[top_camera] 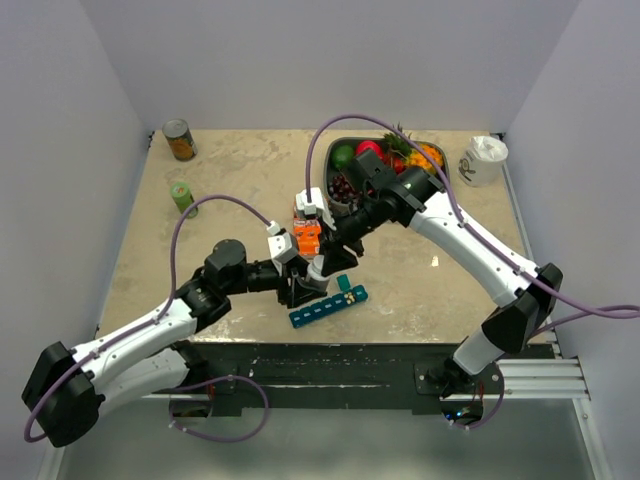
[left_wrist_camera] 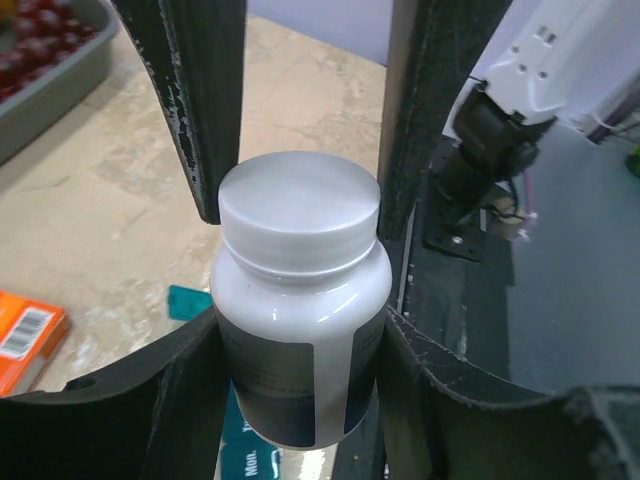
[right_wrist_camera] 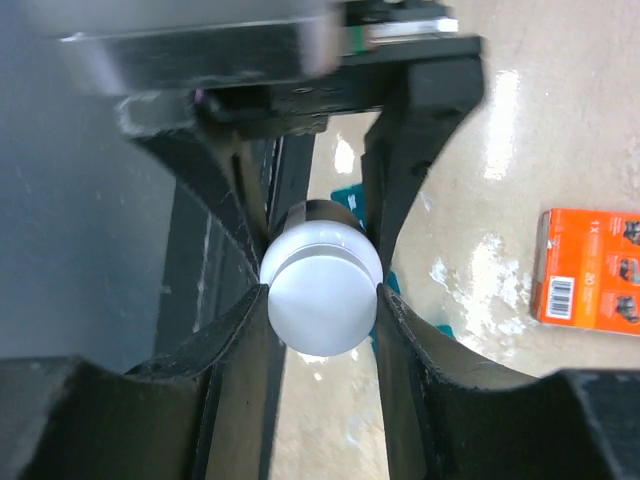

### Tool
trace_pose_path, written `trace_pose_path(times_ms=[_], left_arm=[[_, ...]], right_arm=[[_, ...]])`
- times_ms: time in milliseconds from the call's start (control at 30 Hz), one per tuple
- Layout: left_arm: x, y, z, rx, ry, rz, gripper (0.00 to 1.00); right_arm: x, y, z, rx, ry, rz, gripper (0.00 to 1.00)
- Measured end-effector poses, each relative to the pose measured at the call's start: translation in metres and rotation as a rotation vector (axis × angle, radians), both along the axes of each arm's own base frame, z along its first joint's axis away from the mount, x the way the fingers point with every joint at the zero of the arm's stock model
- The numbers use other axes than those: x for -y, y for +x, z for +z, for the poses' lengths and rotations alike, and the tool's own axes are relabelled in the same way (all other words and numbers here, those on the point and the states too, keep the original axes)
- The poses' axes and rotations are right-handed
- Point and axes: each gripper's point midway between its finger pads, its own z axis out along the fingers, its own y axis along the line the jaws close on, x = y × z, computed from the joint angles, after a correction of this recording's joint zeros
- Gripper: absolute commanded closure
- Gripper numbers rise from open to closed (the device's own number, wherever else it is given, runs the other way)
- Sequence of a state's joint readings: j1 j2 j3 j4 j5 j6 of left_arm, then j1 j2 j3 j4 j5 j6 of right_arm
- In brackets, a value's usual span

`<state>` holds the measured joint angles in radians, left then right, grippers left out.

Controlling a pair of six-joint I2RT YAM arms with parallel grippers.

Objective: Sort the pills into containers

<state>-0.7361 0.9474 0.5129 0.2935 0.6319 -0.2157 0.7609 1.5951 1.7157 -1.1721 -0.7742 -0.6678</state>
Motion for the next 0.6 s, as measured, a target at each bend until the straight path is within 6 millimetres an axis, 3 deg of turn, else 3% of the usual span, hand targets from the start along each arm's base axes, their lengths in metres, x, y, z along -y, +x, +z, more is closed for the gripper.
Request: trace_pose_path(times_ms=[133, 333, 400, 467, 600], left_arm=[[-0.012, 0.013, -0.005, 0.032, 0.029, 0.114, 1.0], [-0.024, 0.025, -0.026, 0.038, 0.104, 0.209, 1.0], [-0.026, 0.029, -0.032, 0.04, 0.122, 0.229, 1.0], [-0.027, 0.032, -0.033, 0.055, 0.119, 0.241, 1.0], [-0.021, 0.037, -0.01, 0.135, 0.042, 0.241, 1.0]], right_arm=[[-0.012, 0.01, -0.007, -0.092, 0.012, -0.13, 0.68], [-0.024, 0.023, -0.028, -0.201, -0.015, -0.226, 0.61], [-0.026, 0.026, -0.032, -0.222, -0.025, -0.245, 0.41], [-0.026, 0.026, -0.036, -0.242, -0.038, -0.251, 0.15], [-0.019, 0.021, -0.034, -0.274, -0.063, -0.221, 0.01]])
